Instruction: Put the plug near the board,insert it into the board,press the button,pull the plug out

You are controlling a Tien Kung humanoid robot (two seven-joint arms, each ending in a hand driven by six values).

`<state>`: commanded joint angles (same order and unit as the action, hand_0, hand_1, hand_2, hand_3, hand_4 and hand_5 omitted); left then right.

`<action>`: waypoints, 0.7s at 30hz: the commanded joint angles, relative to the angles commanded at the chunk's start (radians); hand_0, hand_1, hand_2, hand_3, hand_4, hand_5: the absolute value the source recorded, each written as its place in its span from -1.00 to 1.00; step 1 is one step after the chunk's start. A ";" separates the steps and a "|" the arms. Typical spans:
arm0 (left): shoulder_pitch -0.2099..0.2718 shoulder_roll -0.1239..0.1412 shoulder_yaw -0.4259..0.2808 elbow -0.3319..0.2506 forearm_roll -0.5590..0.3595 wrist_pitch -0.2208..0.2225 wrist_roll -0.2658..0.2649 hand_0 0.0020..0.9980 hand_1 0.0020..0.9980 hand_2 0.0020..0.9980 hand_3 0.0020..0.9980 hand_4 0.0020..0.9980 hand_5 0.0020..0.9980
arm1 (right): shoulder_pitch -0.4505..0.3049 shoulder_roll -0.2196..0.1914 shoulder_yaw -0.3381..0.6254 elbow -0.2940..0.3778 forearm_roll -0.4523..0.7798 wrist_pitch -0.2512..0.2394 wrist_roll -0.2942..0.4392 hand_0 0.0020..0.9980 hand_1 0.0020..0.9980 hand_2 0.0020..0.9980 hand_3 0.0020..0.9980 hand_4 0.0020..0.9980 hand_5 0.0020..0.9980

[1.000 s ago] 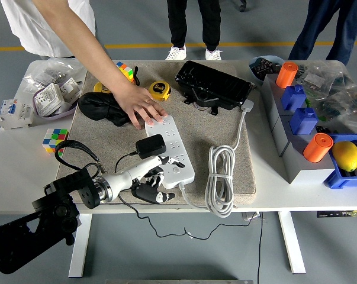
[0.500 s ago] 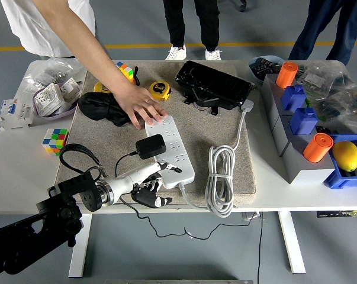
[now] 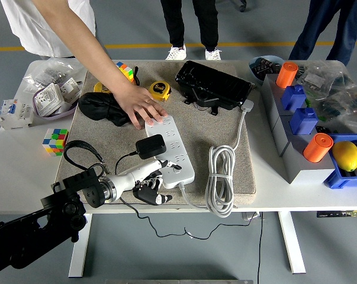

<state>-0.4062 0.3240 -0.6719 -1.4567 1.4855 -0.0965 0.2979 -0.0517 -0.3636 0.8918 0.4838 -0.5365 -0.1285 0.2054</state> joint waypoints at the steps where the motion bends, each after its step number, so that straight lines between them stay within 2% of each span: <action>1: -0.001 0.001 0.000 0.000 0.000 -0.001 0.000 -0.92 -0.83 -0.69 0.79 0.48 -1.00 | 0.001 0.000 0.002 0.001 -0.001 0.000 0.000 0.23 0.22 0.13 0.07 0.34 -0.65; 21: -0.012 -0.001 0.014 0.021 -0.001 -0.026 0.029 -0.92 -0.83 -0.69 0.77 0.48 -1.00 | 0.006 0.005 0.020 0.000 -0.003 -0.001 0.000 0.23 0.22 0.13 0.07 0.34 -0.66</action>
<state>-0.4179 0.3231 -0.6583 -1.4356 1.4845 -0.1227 0.3271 -0.0458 -0.3582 0.9121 0.4841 -0.5399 -0.1294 0.2049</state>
